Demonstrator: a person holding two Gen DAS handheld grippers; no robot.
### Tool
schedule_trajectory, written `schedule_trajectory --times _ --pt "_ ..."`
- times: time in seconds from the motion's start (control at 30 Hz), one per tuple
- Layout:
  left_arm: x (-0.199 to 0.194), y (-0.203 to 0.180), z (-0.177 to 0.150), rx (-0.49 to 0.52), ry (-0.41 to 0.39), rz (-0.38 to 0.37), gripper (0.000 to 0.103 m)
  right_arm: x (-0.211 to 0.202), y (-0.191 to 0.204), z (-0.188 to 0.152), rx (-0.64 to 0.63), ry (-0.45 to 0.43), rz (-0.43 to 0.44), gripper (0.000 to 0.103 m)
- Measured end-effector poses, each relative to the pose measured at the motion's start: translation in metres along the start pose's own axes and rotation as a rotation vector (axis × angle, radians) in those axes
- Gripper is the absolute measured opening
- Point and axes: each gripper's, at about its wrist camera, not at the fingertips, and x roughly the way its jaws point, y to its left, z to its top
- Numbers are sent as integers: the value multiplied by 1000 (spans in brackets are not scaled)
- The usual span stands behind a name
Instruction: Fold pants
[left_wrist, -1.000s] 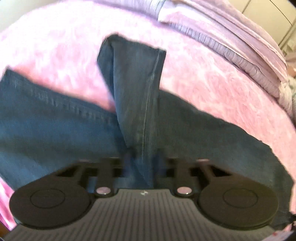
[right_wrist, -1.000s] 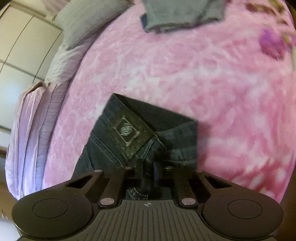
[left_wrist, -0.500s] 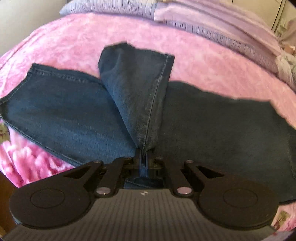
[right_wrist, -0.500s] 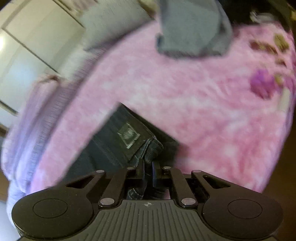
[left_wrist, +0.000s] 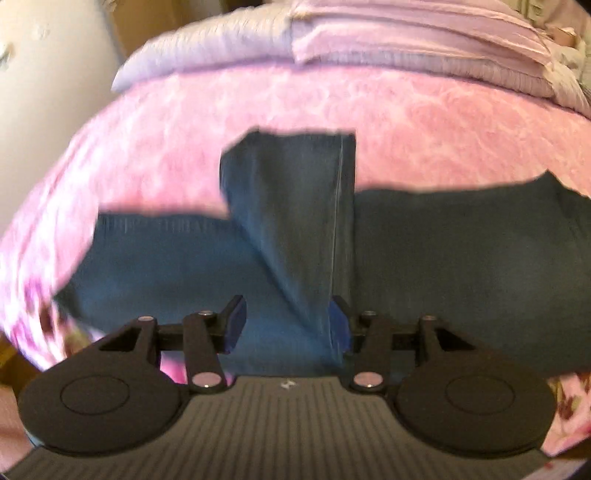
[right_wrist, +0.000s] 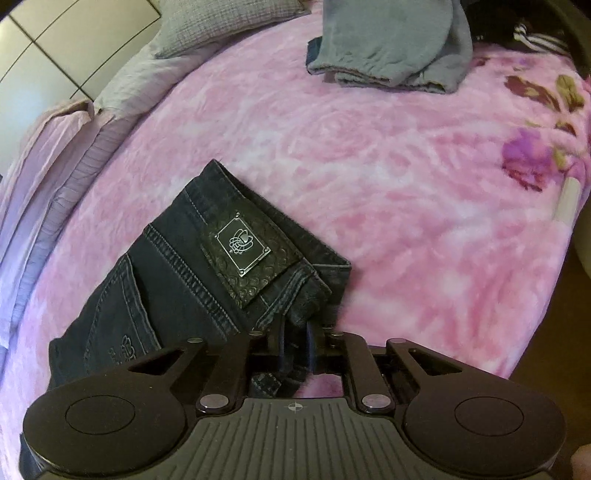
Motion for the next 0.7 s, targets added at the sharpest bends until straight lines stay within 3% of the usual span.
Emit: schedule_trajectory --times 0.1,0.23,0.37,0.47,0.5,0.53,0.57,0.6,0.7 --pt "25 -9 43 37 -46 -16 47 1 3 -2 5 -7 -16 8" --pt "88 -48 96 180 -51 -31 48 3 8 -4 -1 -16 -42 8" --pt "156 -80 121 253 46 -57 47 3 9 -4 1 -13 -52 8" --pt "191 -93 120 313 81 -28 44 4 12 -3 -7 -8 -64 8" --pt "195 -89 117 316 80 -37 34 4 12 -2 -8 -8 -68 8" --pt "196 -84 116 299 63 -49 13 5 13 -3 -8 -8 -72 8" --pt "196 -79 116 289 54 -45 0 5 13 -3 -6 -9 -76 8" --pt "194 -71 118 270 43 -42 0 6 14 -3 -6 -11 -80 8" --pt "158 -21 123 47 -76 -39 0 7 16 -4 -12 -15 -93 8"
